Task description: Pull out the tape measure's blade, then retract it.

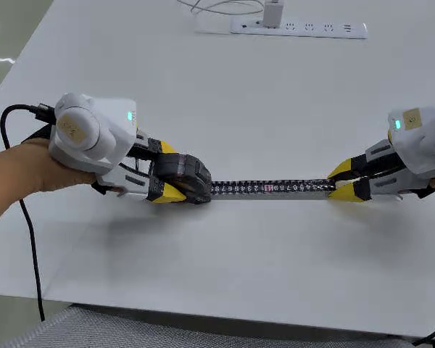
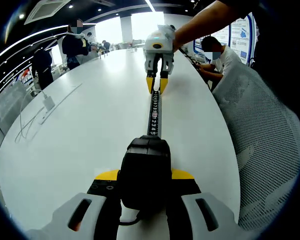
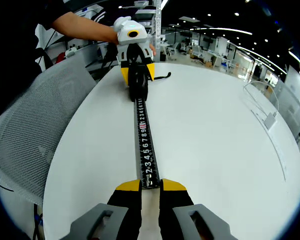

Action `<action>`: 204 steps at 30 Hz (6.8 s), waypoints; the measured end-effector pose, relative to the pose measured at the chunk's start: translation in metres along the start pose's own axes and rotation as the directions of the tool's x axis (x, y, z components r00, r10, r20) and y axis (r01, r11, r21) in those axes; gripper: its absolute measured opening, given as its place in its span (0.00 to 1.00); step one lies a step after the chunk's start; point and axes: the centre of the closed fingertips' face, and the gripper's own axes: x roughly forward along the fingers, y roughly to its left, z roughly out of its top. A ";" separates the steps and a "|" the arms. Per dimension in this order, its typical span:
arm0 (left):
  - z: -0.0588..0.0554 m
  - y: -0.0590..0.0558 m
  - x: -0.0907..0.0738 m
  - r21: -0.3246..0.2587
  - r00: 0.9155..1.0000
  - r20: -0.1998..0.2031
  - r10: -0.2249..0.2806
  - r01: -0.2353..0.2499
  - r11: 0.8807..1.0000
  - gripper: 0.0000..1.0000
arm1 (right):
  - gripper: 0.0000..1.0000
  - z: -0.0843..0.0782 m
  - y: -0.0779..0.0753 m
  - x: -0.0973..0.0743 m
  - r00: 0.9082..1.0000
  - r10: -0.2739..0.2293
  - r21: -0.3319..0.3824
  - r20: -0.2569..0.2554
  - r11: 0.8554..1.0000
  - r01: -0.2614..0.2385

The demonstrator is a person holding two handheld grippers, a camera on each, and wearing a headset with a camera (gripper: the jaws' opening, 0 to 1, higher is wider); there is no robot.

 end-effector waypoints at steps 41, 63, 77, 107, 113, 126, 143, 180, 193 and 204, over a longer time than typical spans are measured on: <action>0.000 0.000 0.000 -0.002 1.000 0.003 0.002 -0.002 1.000 0.29 | 0.08 -0.024 -0.006 -0.023 0.999 -0.018 0.030 -0.032 0.999 0.019; 0.000 -0.001 0.000 -0.001 1.000 -0.004 0.012 -0.012 1.000 0.29 | 0.08 -0.029 -0.007 -0.025 0.999 -0.026 0.045 -0.035 0.999 0.028; -0.002 0.000 0.001 0.034 0.999 -0.011 0.032 -0.032 0.999 0.31 | 0.10 -0.028 -0.006 -0.025 0.999 -0.029 0.049 -0.030 0.998 0.031; -0.006 0.005 -0.009 -0.233 0.981 0.061 0.184 -0.166 0.958 0.54 | 0.31 -0.036 -0.008 -0.037 0.987 -0.161 0.249 -0.024 0.955 0.162; -0.011 -0.002 -0.016 -0.282 0.972 0.039 0.234 -0.214 0.935 0.59 | 0.35 -0.034 -0.008 -0.045 0.968 -0.252 0.360 0.003 0.903 0.234; -0.009 -0.022 -0.023 -0.425 0.950 0.022 0.312 -0.273 0.863 0.80 | 0.60 -0.021 0.017 -0.046 0.936 -0.352 0.471 0.022 0.829 0.301; 0.003 -0.040 -0.043 -0.496 0.914 0.023 0.406 -0.342 0.798 0.99 | 0.82 0.003 0.042 -0.061 0.877 -0.476 0.574 0.068 0.738 0.356; 0.013 -0.058 -0.077 -0.579 0.855 -0.001 0.519 -0.424 0.697 0.99 | 0.99 0.034 0.084 -0.086 0.821 -0.564 0.620 0.091 0.677 0.397; 0.015 -0.062 -0.078 -0.593 0.849 -0.001 0.529 -0.426 0.684 0.99 | 0.99 0.037 0.086 -0.090 0.816 -0.570 0.626 0.098 0.672 0.394; 0.018 -0.063 -0.077 -0.596 0.849 0.002 0.529 -0.424 0.682 0.98 | 0.99 0.035 0.087 -0.088 0.819 -0.566 0.628 0.096 0.673 0.391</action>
